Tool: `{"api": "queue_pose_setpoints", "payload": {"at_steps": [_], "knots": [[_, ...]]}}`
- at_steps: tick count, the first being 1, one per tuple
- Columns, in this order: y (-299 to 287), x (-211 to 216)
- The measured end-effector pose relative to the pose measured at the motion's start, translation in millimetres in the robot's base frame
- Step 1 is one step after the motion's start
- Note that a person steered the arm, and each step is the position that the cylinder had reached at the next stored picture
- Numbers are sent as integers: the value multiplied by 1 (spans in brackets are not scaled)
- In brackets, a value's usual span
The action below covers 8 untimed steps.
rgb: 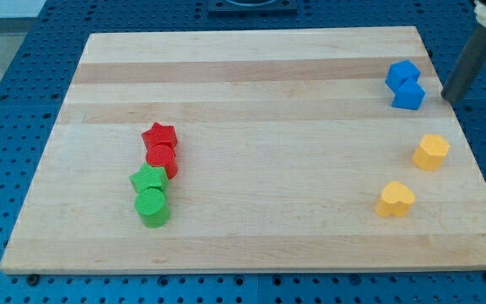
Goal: Push blue triangle beside blue cube
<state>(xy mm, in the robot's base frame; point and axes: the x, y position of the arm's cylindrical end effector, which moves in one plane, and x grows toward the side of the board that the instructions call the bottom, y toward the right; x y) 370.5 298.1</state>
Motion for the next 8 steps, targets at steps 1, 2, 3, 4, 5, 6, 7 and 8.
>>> {"api": "queue_pose_setpoints", "payload": {"at_steps": [1, 2, 3, 4, 5, 6, 7, 8], "knots": [[-9, 11], [-30, 16], [-67, 14], [-98, 5], [-118, -8], [-120, -1], [-142, 9], [-157, -6]]}}
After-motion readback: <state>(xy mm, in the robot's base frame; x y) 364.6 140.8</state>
